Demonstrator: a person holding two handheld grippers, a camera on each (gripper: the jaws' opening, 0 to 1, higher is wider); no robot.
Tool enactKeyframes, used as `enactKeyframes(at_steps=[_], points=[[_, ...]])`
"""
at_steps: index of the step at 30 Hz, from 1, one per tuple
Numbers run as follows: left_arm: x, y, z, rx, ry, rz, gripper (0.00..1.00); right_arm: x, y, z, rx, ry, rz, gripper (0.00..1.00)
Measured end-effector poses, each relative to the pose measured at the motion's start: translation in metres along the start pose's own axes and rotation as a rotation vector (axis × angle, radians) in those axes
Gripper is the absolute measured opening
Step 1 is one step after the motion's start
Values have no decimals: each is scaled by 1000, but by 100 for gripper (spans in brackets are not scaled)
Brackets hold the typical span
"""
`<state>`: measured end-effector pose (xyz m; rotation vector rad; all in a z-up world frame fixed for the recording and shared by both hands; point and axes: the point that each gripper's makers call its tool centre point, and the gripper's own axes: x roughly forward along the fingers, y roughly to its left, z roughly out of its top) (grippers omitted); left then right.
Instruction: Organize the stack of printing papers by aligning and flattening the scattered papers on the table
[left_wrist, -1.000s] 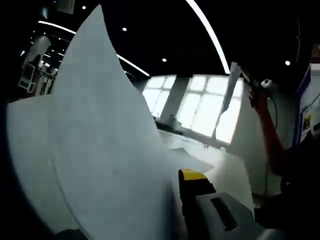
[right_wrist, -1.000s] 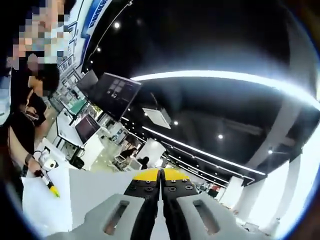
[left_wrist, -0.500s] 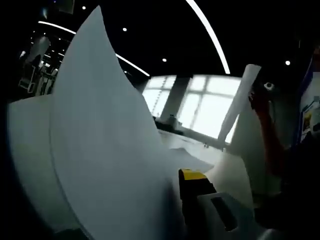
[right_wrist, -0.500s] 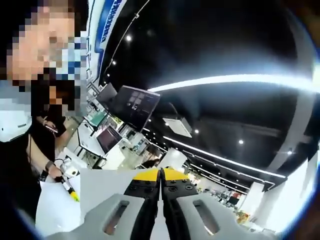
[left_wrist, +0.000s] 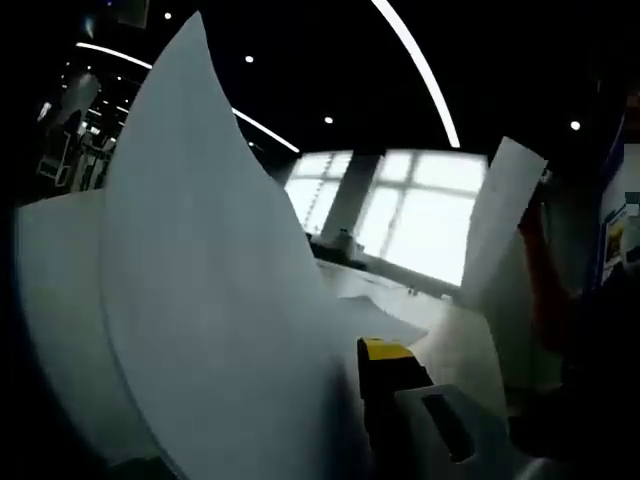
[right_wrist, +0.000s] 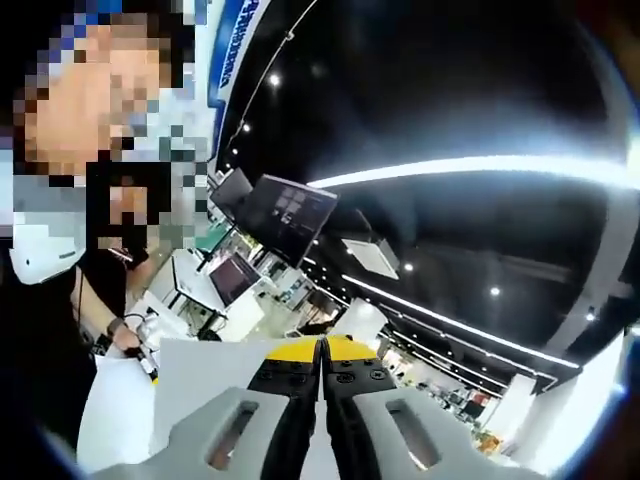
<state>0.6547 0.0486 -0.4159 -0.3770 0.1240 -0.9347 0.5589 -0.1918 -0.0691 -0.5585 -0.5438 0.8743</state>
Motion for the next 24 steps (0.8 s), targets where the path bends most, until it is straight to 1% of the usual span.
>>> enactKeyframes(at_steps=[1, 2, 5, 7, 9, 12, 13, 15, 17, 20, 21, 22, 24], points=[[0, 0, 0, 1, 0, 1, 17, 0, 3, -5, 6, 20, 22, 0], [0, 0, 0, 1, 0, 1, 17, 1, 3, -5, 8, 21, 24, 0], [0, 0, 0, -2, -2, 0, 17, 4, 11, -17, 42, 29, 89, 0], [0, -1, 0, -4, -3, -1, 17, 9, 17, -22, 57, 26, 114, 0], [0, 0, 0, -3, -3, 0, 17, 14, 20, -29, 64, 31, 123, 0], [0, -1, 0, -3, -2, 0, 17, 24, 33, -40, 99, 49, 174, 0], [0, -1, 0, -3, -2, 0, 17, 25, 34, -41, 100, 52, 180, 0], [0, -1, 0, -4, -2, -1, 17, 35, 45, -51, 100, 81, 221, 0], [0, -1, 0, -4, -1, -1, 17, 41, 51, -59, 85, 115, 246, 0], [0, -1, 0, -4, 0, -1, 17, 57, 63, -72, 62, 159, 284, 0], [0, -1, 0, -5, -1, -2, 17, 62, 66, -76, 50, 172, 287, 0], [0, -1, 0, -5, -1, -3, 17, 66, 67, -81, 19, 193, 284, 0], [0, -1, 0, -6, -2, -3, 17, 74, 65, -90, -61, 239, 255, 0]])
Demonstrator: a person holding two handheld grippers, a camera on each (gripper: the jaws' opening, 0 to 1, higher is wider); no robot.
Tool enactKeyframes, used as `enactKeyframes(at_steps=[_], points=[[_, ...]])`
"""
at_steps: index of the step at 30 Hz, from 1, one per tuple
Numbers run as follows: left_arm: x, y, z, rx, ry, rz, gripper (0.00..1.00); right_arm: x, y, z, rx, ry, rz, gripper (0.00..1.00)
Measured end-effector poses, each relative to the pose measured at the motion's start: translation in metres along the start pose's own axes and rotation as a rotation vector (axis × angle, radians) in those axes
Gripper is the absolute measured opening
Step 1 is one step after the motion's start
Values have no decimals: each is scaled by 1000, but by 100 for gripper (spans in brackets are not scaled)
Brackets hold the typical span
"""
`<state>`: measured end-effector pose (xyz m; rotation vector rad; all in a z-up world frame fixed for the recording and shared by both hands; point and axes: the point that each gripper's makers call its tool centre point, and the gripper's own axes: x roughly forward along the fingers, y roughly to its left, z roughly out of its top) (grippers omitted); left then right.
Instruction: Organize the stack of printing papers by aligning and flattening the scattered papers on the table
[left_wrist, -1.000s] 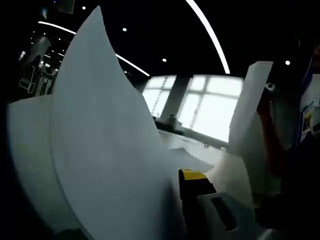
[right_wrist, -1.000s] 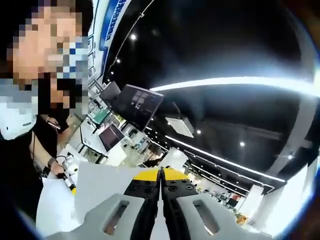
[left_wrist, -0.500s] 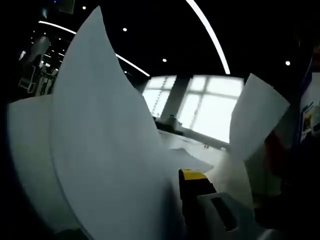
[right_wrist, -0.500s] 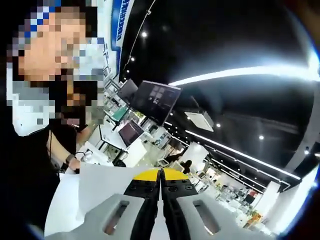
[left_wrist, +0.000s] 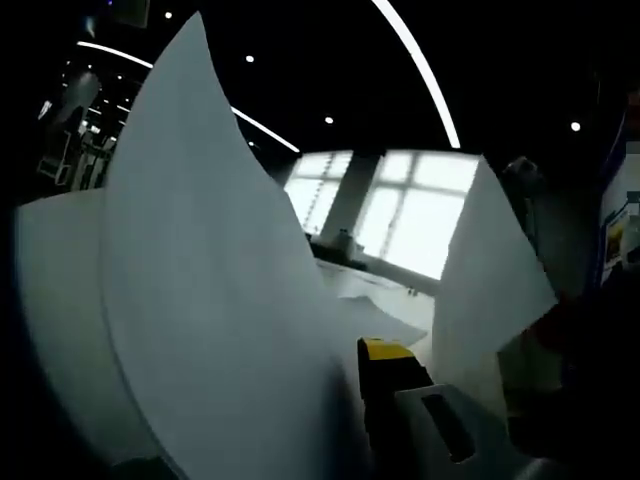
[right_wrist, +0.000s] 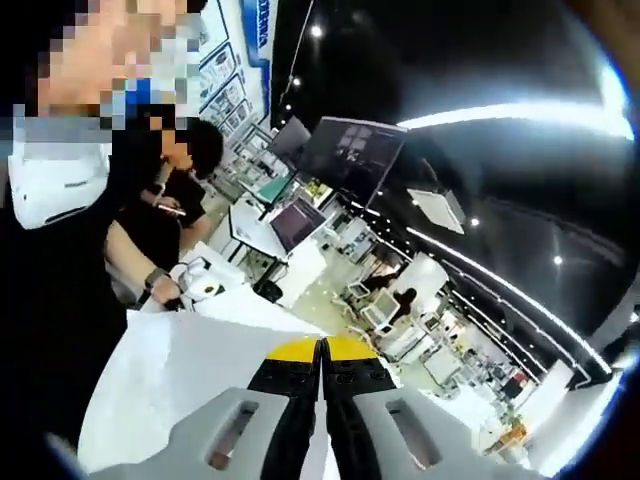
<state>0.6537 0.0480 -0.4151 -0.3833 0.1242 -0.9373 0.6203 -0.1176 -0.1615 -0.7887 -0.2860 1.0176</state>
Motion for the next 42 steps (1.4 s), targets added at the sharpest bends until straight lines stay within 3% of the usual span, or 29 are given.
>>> enactKeyframes(at_steps=[6, 15, 23, 35, 39, 42], points=[[0, 1, 1, -1, -2, -3, 17, 20, 8, -1, -19, 25, 44, 0], [-2, 9, 3, 0, -5, -4, 17, 31, 20, -10, -10, 73, 143, 0], [-1, 8, 1, 3, -6, -2, 17, 64, 34, -24, -132, 176, 161, 0], [-1, 9, 3, 0, -9, -7, 17, 108, 55, -33, -238, 187, 232, 0], [-1, 7, 3, -3, -13, -7, 17, 119, 59, -36, -349, 190, 266, 0], [0, 5, 2, -1, -9, -8, 17, 125, 58, -39, -364, 208, 297, 0]])
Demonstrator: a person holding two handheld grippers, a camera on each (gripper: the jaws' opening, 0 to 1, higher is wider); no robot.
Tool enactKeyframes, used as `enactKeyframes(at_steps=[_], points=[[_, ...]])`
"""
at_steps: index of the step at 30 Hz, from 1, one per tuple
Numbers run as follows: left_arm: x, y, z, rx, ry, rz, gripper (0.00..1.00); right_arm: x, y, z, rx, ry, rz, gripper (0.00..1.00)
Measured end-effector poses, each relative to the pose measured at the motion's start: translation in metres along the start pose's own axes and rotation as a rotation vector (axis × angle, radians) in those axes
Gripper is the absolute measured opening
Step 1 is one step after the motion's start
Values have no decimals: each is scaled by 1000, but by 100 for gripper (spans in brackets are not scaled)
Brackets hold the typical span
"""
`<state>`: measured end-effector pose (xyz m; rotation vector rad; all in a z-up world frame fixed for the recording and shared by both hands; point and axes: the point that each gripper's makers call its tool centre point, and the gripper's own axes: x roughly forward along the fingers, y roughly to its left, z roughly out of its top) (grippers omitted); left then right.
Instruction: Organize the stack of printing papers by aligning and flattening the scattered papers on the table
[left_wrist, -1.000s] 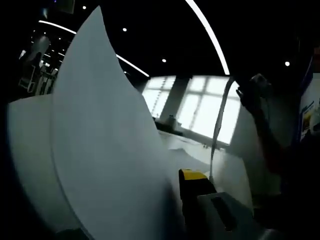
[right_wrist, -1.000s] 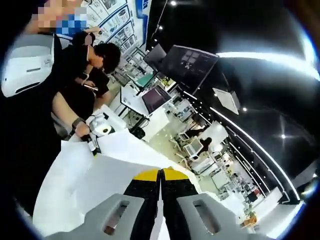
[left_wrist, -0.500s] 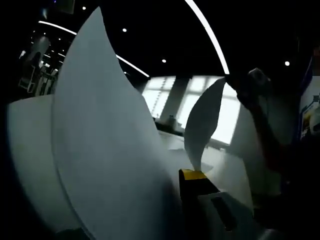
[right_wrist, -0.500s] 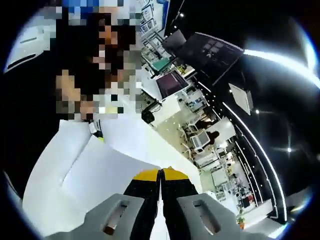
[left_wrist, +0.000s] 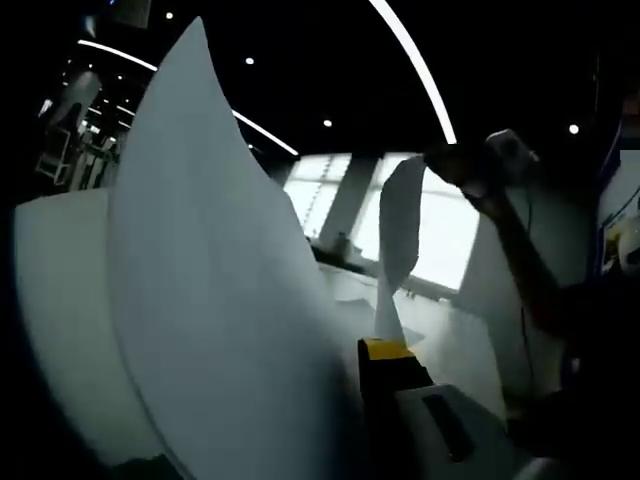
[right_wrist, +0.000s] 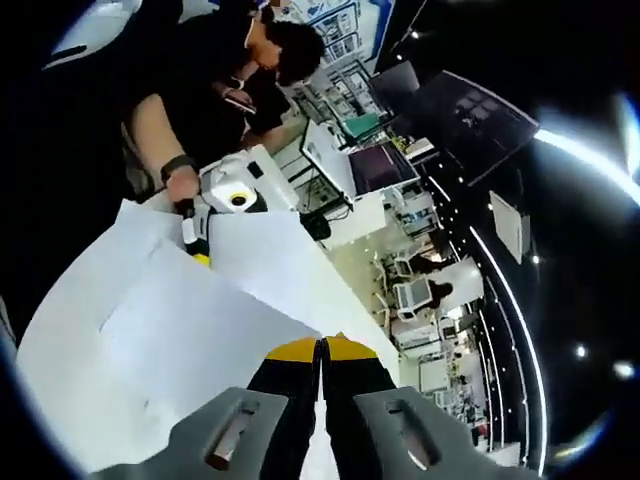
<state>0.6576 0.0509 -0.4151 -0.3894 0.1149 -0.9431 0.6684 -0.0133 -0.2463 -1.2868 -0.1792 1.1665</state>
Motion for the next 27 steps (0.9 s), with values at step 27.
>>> enactKeyframes(at_steps=[27], points=[[1, -5, -1, 1, 6, 2, 19, 18, -21, -46, -225, 227, 187, 0]])
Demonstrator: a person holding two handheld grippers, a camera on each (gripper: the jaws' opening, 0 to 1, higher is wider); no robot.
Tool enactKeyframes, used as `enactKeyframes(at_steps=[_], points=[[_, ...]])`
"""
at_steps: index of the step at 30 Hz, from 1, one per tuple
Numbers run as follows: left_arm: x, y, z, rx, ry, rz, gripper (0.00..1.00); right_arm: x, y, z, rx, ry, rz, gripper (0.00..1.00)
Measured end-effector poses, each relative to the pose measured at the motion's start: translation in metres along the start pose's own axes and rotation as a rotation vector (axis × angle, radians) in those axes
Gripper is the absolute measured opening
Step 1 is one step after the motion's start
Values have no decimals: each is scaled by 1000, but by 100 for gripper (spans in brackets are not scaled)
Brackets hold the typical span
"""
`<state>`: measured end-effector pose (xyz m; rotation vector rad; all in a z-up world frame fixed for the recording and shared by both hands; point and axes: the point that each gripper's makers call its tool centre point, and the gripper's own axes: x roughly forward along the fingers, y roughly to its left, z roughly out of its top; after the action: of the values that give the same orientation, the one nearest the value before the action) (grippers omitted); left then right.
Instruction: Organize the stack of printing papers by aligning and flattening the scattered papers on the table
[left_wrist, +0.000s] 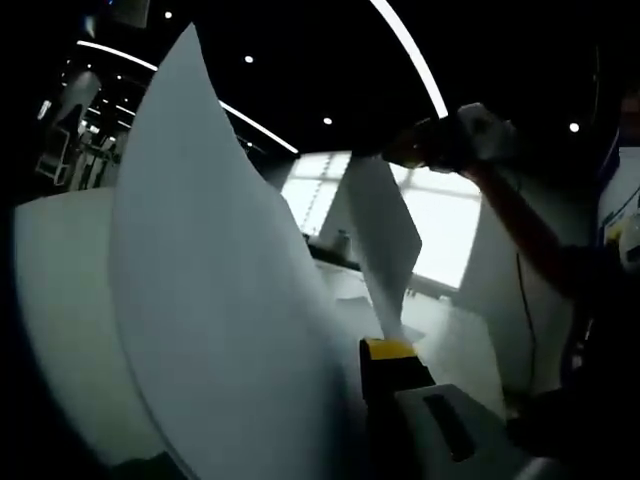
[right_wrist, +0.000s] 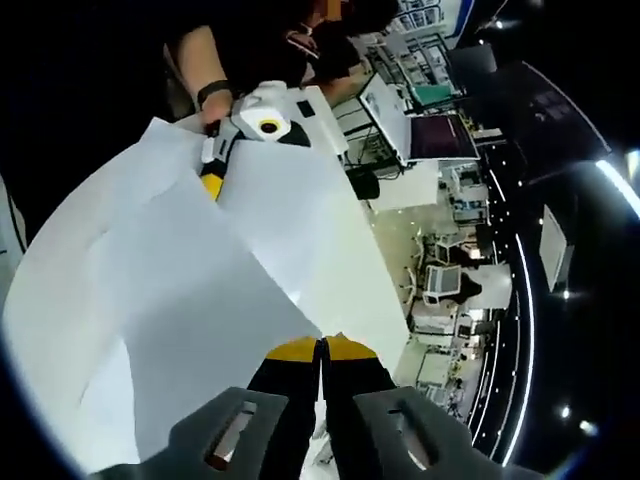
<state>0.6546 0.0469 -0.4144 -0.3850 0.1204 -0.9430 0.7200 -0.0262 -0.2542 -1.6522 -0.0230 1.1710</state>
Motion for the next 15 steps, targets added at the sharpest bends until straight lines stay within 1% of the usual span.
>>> enactKeyframes(at_steps=[4, 7, 15], points=[[0, 0, 0, -2, -1, -1, 19, -3, 5, -12, -26, 43, 24, 0], [0, 0, 1, -1, -1, -1, 19, -7, 3, -24, -35, 76, 32, 0], [0, 0, 1, 0, -2, 0, 19, -23, -5, -47, -50, 146, 24, 0]])
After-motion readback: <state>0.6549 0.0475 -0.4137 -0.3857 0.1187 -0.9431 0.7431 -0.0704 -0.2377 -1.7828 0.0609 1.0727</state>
